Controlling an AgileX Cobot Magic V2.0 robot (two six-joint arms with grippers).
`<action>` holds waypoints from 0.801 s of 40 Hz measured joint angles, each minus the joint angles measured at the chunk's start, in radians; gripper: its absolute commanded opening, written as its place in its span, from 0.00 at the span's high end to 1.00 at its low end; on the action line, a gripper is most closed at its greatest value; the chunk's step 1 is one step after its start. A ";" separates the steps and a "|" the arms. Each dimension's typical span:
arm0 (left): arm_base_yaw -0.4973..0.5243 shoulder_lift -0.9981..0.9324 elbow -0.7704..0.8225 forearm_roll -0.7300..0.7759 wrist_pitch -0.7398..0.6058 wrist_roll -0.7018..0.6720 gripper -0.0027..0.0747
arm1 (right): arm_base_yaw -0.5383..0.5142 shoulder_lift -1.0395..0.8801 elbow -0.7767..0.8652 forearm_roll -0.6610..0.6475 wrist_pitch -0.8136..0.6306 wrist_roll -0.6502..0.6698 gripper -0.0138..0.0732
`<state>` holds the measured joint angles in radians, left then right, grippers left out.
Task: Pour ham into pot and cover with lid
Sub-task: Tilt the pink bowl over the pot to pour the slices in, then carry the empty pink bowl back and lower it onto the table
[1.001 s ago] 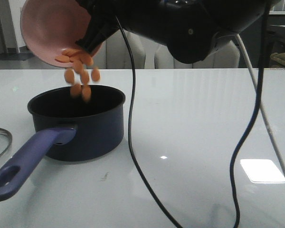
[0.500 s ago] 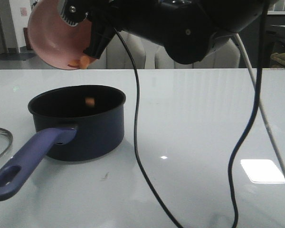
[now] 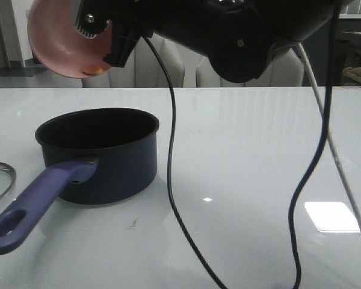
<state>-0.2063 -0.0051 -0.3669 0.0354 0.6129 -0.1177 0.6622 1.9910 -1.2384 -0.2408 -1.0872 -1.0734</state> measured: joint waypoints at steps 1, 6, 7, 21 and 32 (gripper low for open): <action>0.000 0.000 0.000 0.000 0.000 0.000 0.82 | 0.000 0.000 0.000 -0.004 -0.010 0.000 0.68; 0.000 0.000 0.000 0.000 0.000 0.000 0.82 | 0.001 0.000 0.000 -0.013 -0.038 -0.004 0.68; 0.000 0.000 0.000 0.000 0.000 0.000 0.82 | 0.001 0.000 0.000 -0.014 -0.038 -0.005 0.68; 0.000 0.000 0.000 0.000 0.000 0.002 0.82 | 0.002 0.038 0.000 0.130 -0.038 0.402 0.68; 0.000 0.000 0.000 0.000 0.002 0.002 0.82 | -0.004 -0.059 -0.008 0.362 0.493 0.898 0.68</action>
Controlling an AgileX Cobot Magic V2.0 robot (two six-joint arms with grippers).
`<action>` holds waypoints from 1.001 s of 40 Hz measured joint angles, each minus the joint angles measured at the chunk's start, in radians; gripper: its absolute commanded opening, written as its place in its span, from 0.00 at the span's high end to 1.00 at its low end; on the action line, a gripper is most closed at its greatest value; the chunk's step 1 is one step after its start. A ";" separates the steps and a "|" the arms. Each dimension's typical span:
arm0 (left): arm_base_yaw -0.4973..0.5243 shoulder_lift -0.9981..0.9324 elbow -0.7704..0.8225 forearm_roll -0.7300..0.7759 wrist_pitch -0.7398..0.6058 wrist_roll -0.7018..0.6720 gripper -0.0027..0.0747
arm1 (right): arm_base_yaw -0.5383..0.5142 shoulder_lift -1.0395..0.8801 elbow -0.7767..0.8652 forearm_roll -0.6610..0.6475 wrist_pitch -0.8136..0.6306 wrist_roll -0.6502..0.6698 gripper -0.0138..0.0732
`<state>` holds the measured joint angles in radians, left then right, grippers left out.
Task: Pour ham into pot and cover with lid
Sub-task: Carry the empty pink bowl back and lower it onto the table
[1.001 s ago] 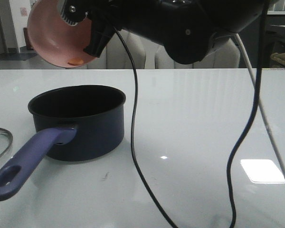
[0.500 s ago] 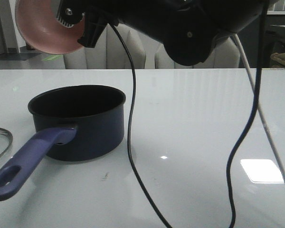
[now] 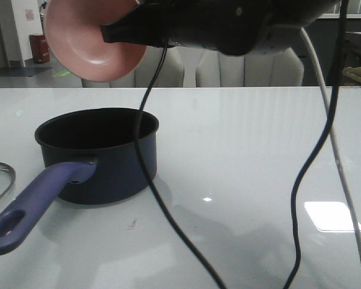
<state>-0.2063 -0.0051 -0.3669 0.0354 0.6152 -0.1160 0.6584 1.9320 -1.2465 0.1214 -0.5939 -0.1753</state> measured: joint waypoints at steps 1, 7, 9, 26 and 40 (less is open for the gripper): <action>0.000 0.000 0.000 0.000 0.000 0.000 0.82 | 0.000 -0.019 -0.009 0.002 0.079 0.008 0.68; 0.000 0.000 0.000 0.000 0.000 0.001 0.82 | -0.007 -0.130 -0.038 0.002 0.506 0.020 0.68; 0.000 0.000 0.000 0.000 0.000 0.001 0.82 | -0.016 -0.164 -0.038 0.004 0.594 0.020 0.68; 0.000 0.000 0.000 0.000 0.000 0.001 0.82 | -0.336 -0.323 -0.042 0.099 1.125 0.035 0.68; 0.000 0.000 0.000 0.000 0.000 0.002 0.82 | -0.563 -0.262 -0.042 0.099 1.305 0.035 0.68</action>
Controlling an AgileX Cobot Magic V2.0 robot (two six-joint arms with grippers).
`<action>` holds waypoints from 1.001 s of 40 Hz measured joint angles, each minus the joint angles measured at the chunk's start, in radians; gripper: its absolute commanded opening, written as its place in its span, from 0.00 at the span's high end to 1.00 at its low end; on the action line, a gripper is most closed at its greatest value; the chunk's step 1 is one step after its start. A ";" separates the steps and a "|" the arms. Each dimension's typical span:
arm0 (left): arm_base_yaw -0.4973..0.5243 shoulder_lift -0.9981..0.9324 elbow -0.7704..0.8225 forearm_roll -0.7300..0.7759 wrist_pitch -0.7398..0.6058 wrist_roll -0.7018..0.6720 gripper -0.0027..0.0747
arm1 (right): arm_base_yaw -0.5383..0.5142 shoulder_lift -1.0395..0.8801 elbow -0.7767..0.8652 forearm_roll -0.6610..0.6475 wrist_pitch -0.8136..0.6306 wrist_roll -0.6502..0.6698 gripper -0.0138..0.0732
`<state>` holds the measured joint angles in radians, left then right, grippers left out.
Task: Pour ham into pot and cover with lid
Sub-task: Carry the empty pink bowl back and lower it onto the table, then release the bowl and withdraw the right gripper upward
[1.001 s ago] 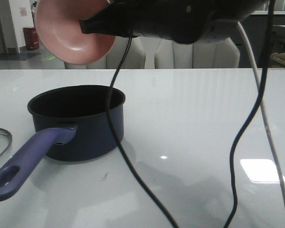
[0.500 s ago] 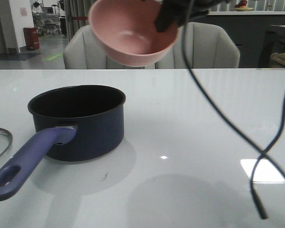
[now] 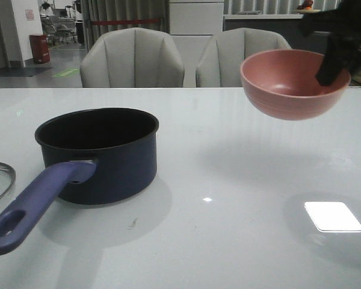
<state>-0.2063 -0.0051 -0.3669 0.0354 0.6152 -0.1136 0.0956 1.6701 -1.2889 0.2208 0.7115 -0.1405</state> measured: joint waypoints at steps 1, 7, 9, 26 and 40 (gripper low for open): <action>0.000 0.000 0.000 0.000 0.000 0.000 0.82 | -0.012 0.011 0.000 0.000 0.011 0.000 0.68; 0.000 0.000 0.000 0.000 0.000 0.000 0.82 | -0.051 0.100 0.000 0.000 0.056 0.002 0.68; 0.000 0.000 0.000 0.000 0.000 0.000 0.82 | -0.059 0.124 0.000 0.000 0.062 0.002 0.68; 0.000 0.000 0.000 0.000 0.000 0.000 0.82 | -0.069 0.221 0.000 0.008 0.036 0.002 0.33; 0.000 0.000 0.000 0.000 0.000 0.000 0.82 | -0.069 0.118 -0.004 -0.009 0.023 -0.088 0.33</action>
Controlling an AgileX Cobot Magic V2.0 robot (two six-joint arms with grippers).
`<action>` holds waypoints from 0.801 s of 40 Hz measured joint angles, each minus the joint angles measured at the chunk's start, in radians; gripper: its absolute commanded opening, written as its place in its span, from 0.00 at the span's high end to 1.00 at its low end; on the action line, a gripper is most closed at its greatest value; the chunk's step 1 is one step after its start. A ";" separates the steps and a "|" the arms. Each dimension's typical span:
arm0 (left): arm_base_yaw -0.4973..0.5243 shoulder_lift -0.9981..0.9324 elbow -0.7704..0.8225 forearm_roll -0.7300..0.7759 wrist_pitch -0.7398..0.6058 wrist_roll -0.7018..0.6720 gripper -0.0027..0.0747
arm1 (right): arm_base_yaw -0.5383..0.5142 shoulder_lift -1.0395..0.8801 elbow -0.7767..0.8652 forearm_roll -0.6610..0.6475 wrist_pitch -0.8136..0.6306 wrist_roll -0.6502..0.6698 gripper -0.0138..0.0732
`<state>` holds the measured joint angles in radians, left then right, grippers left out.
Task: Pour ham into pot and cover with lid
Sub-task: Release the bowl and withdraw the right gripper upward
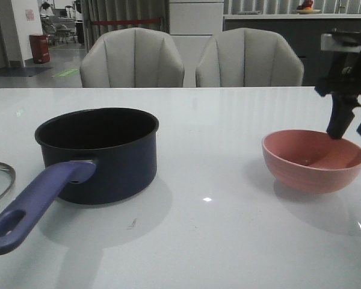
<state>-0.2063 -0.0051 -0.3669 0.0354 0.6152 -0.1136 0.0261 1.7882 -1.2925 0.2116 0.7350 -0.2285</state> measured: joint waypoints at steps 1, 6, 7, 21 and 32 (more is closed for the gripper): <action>0.000 0.000 0.000 0.000 0.000 0.000 0.82 | 0.000 -0.026 0.002 0.000 0.000 -0.010 0.33; 0.000 0.000 0.000 0.000 0.000 0.000 0.82 | 0.011 -0.164 0.043 0.000 -0.038 -0.040 0.33; 0.000 0.000 0.000 0.000 0.000 0.000 0.82 | 0.014 -0.192 0.055 0.000 -0.051 -0.042 0.33; 0.000 0.000 0.000 0.000 0.000 0.000 0.82 | 0.176 -0.706 0.408 0.000 -0.379 -0.049 0.33; 0.000 0.000 0.000 0.000 0.000 0.000 0.82 | 0.251 -1.115 0.717 0.033 -0.567 -0.052 0.33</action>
<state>-0.2063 -0.0051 -0.3669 0.0354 0.6152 -0.1136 0.2766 0.6727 -0.5754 0.2442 0.1676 -0.2801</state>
